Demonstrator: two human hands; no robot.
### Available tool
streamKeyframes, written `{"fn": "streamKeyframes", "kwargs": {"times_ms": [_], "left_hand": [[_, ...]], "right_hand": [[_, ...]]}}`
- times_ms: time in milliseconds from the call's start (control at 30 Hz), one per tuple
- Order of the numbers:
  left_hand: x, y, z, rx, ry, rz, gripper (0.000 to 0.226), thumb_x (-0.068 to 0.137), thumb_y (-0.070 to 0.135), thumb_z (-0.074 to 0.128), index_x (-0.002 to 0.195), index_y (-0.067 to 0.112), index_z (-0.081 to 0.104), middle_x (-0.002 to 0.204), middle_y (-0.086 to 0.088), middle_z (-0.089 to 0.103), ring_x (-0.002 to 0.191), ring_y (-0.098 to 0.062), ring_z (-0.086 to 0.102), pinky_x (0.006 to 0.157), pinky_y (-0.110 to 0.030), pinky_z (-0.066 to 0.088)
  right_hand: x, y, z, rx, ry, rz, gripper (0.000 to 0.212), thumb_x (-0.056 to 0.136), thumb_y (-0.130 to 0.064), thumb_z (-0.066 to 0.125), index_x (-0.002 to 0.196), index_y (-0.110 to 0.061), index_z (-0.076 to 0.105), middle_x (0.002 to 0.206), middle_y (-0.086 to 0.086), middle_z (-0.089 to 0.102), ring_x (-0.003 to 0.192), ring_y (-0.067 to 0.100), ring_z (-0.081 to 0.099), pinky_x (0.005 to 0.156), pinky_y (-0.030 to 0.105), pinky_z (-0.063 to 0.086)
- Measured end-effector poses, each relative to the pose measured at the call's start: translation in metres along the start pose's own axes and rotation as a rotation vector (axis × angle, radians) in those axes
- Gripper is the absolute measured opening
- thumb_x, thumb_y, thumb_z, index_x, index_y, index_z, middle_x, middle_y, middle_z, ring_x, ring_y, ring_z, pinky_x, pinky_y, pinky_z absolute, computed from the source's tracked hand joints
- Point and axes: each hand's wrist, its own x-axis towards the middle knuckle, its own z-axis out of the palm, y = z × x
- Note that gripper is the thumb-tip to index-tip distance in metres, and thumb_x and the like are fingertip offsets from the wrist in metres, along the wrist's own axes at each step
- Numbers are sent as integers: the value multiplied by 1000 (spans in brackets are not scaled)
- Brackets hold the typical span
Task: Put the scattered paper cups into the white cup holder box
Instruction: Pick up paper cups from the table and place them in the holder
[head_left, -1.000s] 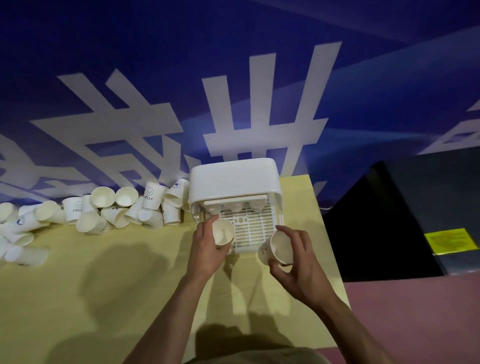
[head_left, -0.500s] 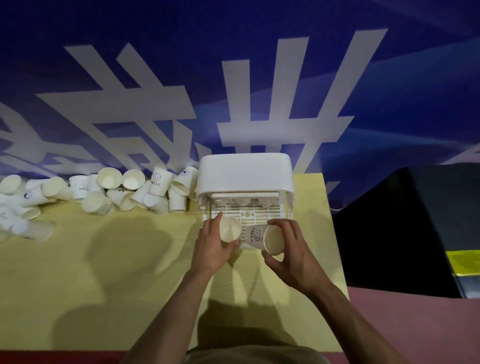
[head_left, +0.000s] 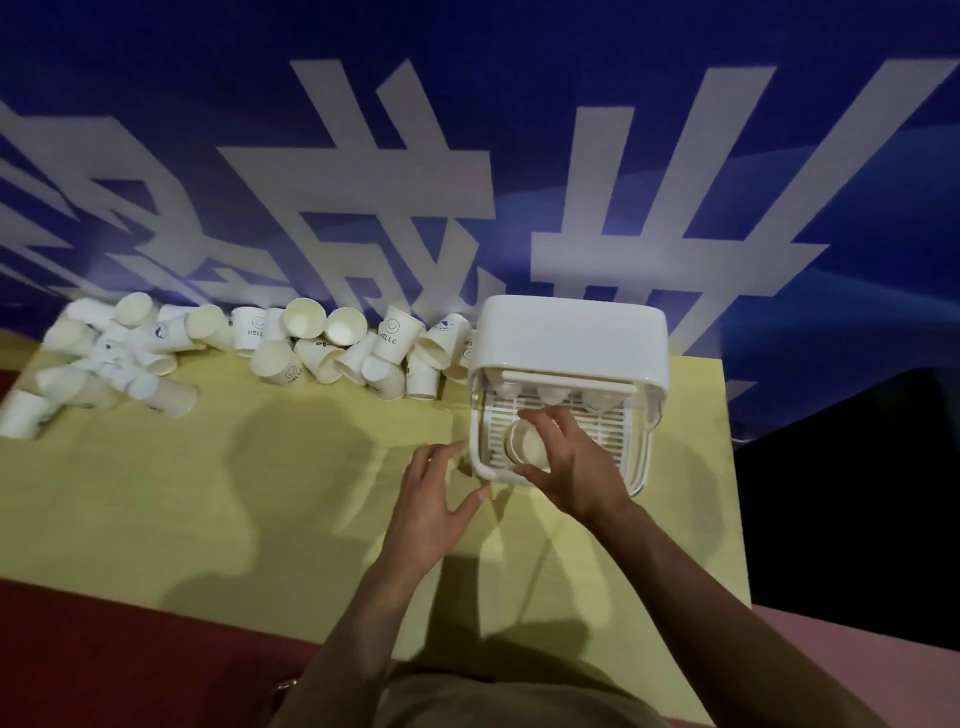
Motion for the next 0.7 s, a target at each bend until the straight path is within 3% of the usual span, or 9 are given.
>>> {"fn": "streamKeyframes", "kwargs": {"times_ms": [300,467,700], "left_hand": [[-26,-35,-37,-48,22,-66,57,91,43,70,142,41,44,135,17,38,130,-12,45,106,-39,46],[-19,-55,-62,-73,76,-92,63,88,36,75,144,35,45,135,15,39,130,-15,46,107,-38,45],[63,-98,-107,1,110,-141,71,85,31,79,146,21,44,141,-3,40,133,-27,40,111,-38,37]], "right_hand": [[21,-9,25,-101,-120,59,75,90,-50,72,154,-27,40,154,-1,43,132,24,53,89,39,52],[14,-20,30,-114,21,17,75,79,-39,86,141,-10,54,140,18,56,124,40,56,97,49,54],[2,-83,31,-98,197,-6,57,89,-37,77,138,-18,55,138,6,55,124,31,53,88,43,56]]}}
